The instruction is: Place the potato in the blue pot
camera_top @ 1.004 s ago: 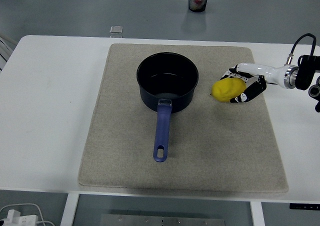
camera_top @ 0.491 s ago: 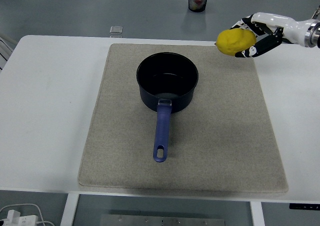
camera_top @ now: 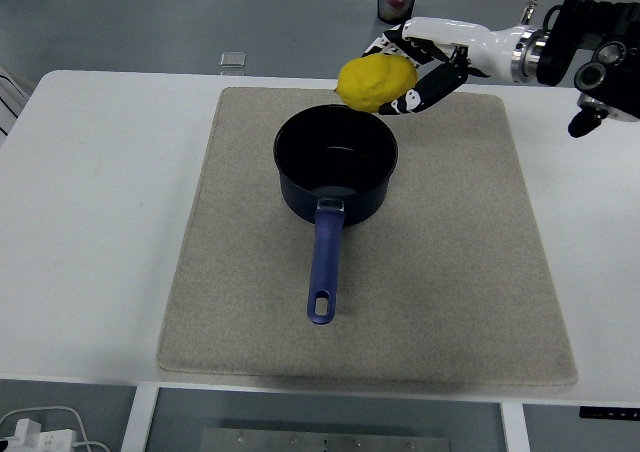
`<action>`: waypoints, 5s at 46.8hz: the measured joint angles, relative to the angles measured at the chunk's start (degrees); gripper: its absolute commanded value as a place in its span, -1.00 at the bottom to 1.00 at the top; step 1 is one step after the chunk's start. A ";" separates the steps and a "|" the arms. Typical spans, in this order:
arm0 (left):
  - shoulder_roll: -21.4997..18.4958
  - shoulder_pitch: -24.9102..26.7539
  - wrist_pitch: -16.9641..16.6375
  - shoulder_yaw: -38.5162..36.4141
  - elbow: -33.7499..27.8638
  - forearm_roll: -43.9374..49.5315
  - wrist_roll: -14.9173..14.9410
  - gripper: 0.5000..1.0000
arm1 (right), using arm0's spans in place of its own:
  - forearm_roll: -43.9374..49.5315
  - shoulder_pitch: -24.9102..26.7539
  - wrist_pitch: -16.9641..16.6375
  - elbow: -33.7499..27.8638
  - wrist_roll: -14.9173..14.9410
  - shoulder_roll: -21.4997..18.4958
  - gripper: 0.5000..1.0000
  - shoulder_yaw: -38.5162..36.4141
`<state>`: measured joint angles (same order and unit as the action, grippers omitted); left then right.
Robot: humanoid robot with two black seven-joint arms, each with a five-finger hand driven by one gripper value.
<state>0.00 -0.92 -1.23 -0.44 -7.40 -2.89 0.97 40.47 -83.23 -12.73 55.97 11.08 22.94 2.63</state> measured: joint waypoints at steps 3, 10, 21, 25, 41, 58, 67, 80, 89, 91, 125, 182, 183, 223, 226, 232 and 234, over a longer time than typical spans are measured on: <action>0.00 0.01 0.00 0.00 0.00 0.00 0.01 0.99 | 0.04 0.34 0.36 -0.09 0.03 -1.82 -1.00 0.24; 0.00 -0.02 0.00 0.00 0.00 0.00 0.01 0.99 | 0.86 0.60 1.17 -0.63 0.08 -5.45 -1.00 0.61; 0.00 -0.02 0.00 0.00 0.01 0.00 0.00 0.99 | 1.67 1.90 3.51 -4.75 0.14 -10.96 -1.00 4.84; 0.00 -0.01 0.00 0.00 0.01 0.00 0.00 0.99 | 2.50 2.78 4.42 -6.63 0.23 -11.99 -1.00 5.66; 0.00 -0.05 0.00 0.00 0.00 0.00 0.00 0.99 | 3.47 3.56 5.09 -7.38 0.43 -12.25 0.29 5.55; 0.00 -0.01 0.00 0.00 0.01 0.00 0.00 0.99 | 3.47 3.60 4.73 -7.35 0.25 -12.60 0.72 6.24; 0.00 0.02 0.00 0.00 0.02 0.00 0.00 0.99 | 2.69 3.11 4.84 -7.37 0.31 -11.99 0.72 5.69; 0.00 0.00 0.00 0.00 0.02 0.00 0.00 0.99 | -3.20 2.77 4.13 -7.37 0.21 -10.56 0.72 0.09; 0.00 0.00 0.00 0.00 0.02 0.00 0.00 0.99 | -15.33 3.82 4.28 -7.39 0.11 -7.07 0.72 -1.83; 0.00 -0.02 0.00 0.00 0.02 0.00 0.00 0.99 | -19.41 4.45 4.30 -7.42 0.08 -6.51 0.72 -2.42; 0.00 -0.05 0.00 0.00 0.00 0.00 0.01 0.99 | -40.92 20.85 4.36 -17.94 -7.03 -6.13 0.72 -23.49; 0.00 -0.05 0.00 0.00 0.00 -0.02 0.00 0.99 | -52.07 23.90 4.56 -21.17 -8.63 -8.22 0.73 -30.91; 0.00 -0.04 0.00 0.00 0.00 -0.02 0.01 0.99 | -52.07 23.89 4.56 -21.17 -8.63 -8.19 0.72 -30.97; 0.00 -0.14 0.01 0.00 -0.17 -0.02 0.00 0.99 | -51.98 24.83 4.91 -21.35 -8.71 -8.60 0.73 -31.63; 0.00 -0.15 0.01 0.00 -0.24 -0.02 0.04 0.99 | -51.98 24.83 4.91 -21.35 -8.71 -8.59 0.73 -31.64; 0.00 -0.15 0.01 0.00 -0.11 -0.02 0.07 0.99 | -51.98 24.86 4.86 -21.35 -8.71 -8.45 0.73 -31.64; 0.00 -0.14 0.01 0.00 -0.10 -0.02 0.08 0.99 | -51.98 24.86 4.79 -21.35 -8.68 -8.45 0.73 -31.64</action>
<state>0.00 -1.06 -1.22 -0.44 -7.49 -2.91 1.04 -11.51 -58.37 -7.94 34.63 2.40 14.49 -29.00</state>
